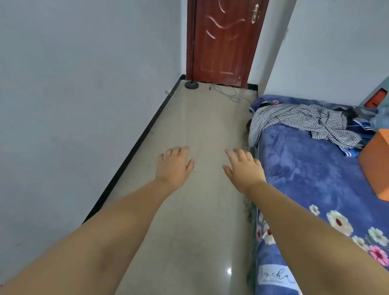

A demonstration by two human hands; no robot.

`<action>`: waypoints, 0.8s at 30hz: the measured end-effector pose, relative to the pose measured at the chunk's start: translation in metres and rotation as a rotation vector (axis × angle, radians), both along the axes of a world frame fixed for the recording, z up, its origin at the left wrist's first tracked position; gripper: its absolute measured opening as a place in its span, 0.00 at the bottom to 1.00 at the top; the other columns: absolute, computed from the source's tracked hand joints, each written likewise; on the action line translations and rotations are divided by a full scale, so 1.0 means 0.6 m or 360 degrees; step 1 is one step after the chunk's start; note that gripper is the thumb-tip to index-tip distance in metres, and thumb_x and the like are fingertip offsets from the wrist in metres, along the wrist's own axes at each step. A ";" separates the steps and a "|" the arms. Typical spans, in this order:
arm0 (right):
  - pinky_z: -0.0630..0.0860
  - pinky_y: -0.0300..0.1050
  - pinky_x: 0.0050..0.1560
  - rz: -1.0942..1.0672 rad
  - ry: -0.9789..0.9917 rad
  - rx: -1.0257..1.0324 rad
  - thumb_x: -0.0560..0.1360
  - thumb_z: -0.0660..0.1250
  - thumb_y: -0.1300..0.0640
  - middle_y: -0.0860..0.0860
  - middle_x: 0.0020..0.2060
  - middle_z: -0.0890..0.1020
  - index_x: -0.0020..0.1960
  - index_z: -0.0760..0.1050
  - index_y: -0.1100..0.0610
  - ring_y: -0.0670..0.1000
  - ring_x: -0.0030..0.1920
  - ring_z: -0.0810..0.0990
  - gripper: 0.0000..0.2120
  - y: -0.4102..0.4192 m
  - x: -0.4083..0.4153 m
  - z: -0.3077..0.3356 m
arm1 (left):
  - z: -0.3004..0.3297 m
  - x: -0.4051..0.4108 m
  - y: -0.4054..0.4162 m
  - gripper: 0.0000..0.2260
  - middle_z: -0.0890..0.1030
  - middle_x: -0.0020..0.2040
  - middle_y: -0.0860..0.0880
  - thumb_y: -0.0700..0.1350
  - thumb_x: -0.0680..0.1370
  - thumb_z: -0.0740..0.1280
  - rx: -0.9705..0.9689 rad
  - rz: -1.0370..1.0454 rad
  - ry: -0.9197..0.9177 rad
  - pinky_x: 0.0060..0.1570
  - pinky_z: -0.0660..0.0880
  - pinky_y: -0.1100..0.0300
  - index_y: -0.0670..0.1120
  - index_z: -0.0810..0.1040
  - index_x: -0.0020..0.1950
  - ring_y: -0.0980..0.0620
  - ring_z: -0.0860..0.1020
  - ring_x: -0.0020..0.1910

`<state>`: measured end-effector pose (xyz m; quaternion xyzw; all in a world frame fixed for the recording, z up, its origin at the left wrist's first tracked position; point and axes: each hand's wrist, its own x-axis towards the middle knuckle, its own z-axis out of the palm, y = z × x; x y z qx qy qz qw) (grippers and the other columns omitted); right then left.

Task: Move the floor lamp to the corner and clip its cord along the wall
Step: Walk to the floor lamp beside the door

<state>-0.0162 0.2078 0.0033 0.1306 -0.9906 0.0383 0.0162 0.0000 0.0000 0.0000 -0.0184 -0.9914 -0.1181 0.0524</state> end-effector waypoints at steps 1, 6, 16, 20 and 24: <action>0.64 0.57 0.66 -0.0011 -0.0052 0.0021 0.80 0.52 0.46 0.55 0.72 0.64 0.73 0.56 0.52 0.57 0.70 0.63 0.24 0.004 -0.016 -0.003 | -0.003 -0.017 0.005 0.21 0.73 0.67 0.42 0.52 0.80 0.55 0.0014 -0.0011 -0.0020 0.63 0.67 0.47 0.45 0.64 0.72 0.41 0.71 0.65; 0.66 0.57 0.65 -0.0044 -0.0133 0.0092 0.80 0.51 0.44 0.55 0.70 0.66 0.73 0.56 0.53 0.57 0.69 0.65 0.24 0.044 -0.147 -0.019 | -0.016 -0.156 0.050 0.20 0.74 0.65 0.42 0.51 0.80 0.56 0.0017 -0.0047 -0.0001 0.60 0.68 0.49 0.44 0.66 0.69 0.42 0.72 0.63; 0.65 0.59 0.65 -0.0023 -0.0091 0.0021 0.79 0.53 0.45 0.55 0.70 0.66 0.73 0.57 0.54 0.58 0.69 0.65 0.25 0.170 -0.502 0.020 | 0.039 -0.504 0.160 0.20 0.73 0.66 0.42 0.52 0.81 0.54 -0.0019 -0.0014 0.0077 0.62 0.67 0.48 0.44 0.66 0.70 0.42 0.71 0.64; 0.66 0.58 0.64 0.0047 -0.0089 0.0039 0.79 0.53 0.45 0.56 0.69 0.68 0.73 0.57 0.54 0.58 0.68 0.66 0.25 0.178 -0.633 0.020 | 0.040 -0.621 0.176 0.20 0.73 0.66 0.43 0.52 0.81 0.53 -0.0080 -0.0015 0.0068 0.62 0.67 0.48 0.44 0.66 0.69 0.44 0.71 0.64; 0.66 0.59 0.65 0.0129 -0.0053 0.0052 0.79 0.53 0.45 0.57 0.68 0.69 0.73 0.57 0.54 0.59 0.68 0.66 0.25 0.171 -0.791 0.011 | 0.035 -0.770 0.171 0.20 0.73 0.67 0.43 0.51 0.81 0.54 -0.0049 0.0050 0.0084 0.63 0.67 0.47 0.44 0.66 0.70 0.43 0.71 0.64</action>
